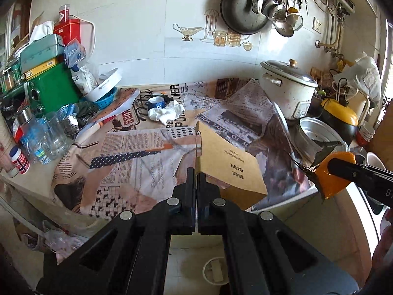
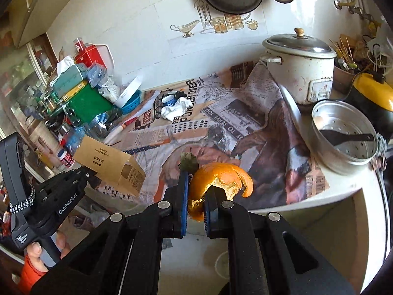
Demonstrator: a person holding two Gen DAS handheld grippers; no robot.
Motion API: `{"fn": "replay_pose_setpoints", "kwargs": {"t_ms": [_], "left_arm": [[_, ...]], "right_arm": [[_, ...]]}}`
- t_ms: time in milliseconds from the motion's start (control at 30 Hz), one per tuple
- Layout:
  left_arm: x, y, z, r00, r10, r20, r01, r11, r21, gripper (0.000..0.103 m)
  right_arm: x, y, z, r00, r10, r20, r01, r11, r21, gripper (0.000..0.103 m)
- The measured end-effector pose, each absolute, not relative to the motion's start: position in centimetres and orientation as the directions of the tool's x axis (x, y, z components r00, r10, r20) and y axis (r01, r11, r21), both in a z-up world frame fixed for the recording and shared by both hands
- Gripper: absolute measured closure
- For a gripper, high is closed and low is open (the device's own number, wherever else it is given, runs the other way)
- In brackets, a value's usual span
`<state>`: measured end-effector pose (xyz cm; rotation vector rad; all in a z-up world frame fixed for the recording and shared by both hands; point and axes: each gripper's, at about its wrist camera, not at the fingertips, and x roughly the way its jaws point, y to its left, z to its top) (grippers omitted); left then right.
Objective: Collect trash
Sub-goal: 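Carry the paper box and orange peel down over the floor bin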
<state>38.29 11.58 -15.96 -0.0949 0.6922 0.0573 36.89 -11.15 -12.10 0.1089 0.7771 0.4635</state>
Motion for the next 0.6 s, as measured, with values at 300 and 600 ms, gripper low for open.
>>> {"fn": "replay_pose_setpoints", "kwargs": {"t_ms": [300, 600], "left_arm": [[32.0, 12.7, -18.7, 0.687, -0.017, -0.726, -0.043, 0.997, -0.063, 0.103], [30.3, 10.8, -25.8, 0.599, -0.033, -0.8, -0.054, 0.995, -0.082, 0.103]], "right_arm": [[30.3, -9.2, -14.3, 0.573, 0.425, -0.701, -0.31, 0.904, 0.294, 0.093], [29.0, -9.0, -20.7, 0.5, 0.366, -0.785, -0.287, 0.925, 0.248, 0.093]]}}
